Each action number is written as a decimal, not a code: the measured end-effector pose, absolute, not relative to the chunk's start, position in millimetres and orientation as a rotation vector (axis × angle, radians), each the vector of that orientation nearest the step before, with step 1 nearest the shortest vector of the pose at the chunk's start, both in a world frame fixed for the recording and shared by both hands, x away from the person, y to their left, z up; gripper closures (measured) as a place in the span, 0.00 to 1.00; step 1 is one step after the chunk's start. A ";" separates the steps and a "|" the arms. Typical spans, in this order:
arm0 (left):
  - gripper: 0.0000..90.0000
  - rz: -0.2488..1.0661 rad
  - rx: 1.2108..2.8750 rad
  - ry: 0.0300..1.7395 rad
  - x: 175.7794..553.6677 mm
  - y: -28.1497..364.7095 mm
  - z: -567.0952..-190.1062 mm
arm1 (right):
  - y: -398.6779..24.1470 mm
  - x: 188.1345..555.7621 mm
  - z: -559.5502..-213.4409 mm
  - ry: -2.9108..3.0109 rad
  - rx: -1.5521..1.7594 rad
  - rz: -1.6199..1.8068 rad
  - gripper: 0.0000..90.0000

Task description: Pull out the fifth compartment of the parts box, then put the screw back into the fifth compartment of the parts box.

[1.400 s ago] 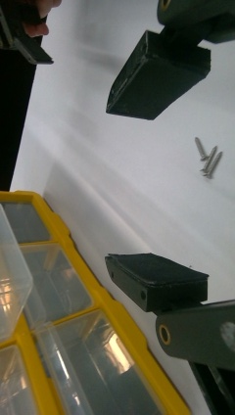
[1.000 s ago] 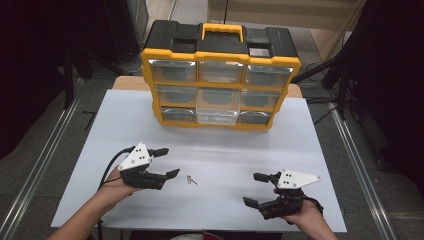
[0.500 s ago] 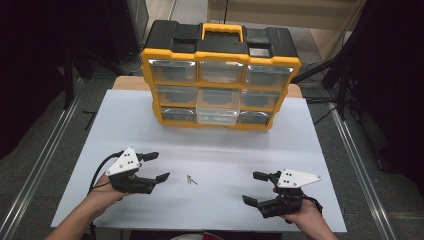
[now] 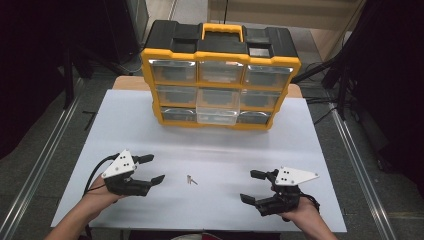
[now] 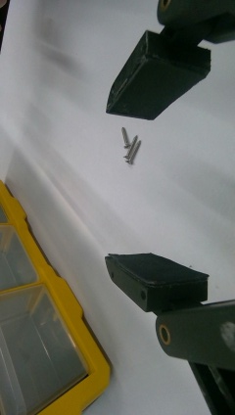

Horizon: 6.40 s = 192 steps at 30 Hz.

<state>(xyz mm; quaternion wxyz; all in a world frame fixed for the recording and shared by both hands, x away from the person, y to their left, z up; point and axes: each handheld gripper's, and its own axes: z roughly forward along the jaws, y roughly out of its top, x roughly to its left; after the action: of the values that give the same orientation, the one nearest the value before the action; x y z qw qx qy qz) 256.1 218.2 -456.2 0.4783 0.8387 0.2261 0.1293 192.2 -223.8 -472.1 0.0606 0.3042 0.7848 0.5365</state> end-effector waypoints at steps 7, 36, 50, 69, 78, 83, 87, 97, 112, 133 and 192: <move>0.28 0.314 2.042 0.558 254.2 219.4 -457.4 | -219.7 197.3 -471.6 2.389 0.912 1.624 0.18; 0.28 0.321 2.034 0.589 254.3 225.4 -461.4 | -186.7 228.1 -476.0 2.457 0.932 1.541 0.16; 0.28 0.319 2.039 0.581 255.5 225.8 -461.5 | -171.6 240.2 -482.3 2.444 0.947 1.524 0.20; 0.28 0.290 2.012 0.584 256.1 225.8 -460.3 | -161.4 245.3 -486.0 2.439 0.938 1.528 0.28; 0.28 0.281 2.009 0.618 257.1 225.8 -460.2 | -148.5 245.5 -489.2 2.475 0.931 1.534 0.28; 0.28 0.273 2.000 0.637 258.4 226.0 -460.2 | -144.5 245.9 -490.7 2.487 0.918 1.526 0.29; 0.29 0.297 1.997 0.648 258.2 224.9 -460.4 | -141.7 245.6 -491.2 2.505 0.917 1.519 0.29; 0.29 0.303 1.998 0.641 258.3 225.0 -460.5 | -127.9 246.5 -496.3 2.522 0.896 1.506 0.29; 0.29 0.302 2.004 0.638 259.2 224.6 -460.9 | -113.1 252.4 -502.3 2.531 0.889 1.461 0.38; 0.29 0.310 2.004 0.639 259.8 223.8 -461.4 | -86.7 259.8 -514.0 2.621 0.902 1.296 0.56; 0.29 0.321 2.002 0.633 258.2 224.1 -458.9 | -86.9 262.2 -491.5 2.504 0.927 1.365 0.98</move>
<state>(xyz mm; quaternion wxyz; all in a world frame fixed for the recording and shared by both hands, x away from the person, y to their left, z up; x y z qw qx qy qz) 258.2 224.1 -458.9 0.4873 0.8230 0.2604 0.1318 262.2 -86.9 -491.5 0.0716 0.3083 0.8329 0.4540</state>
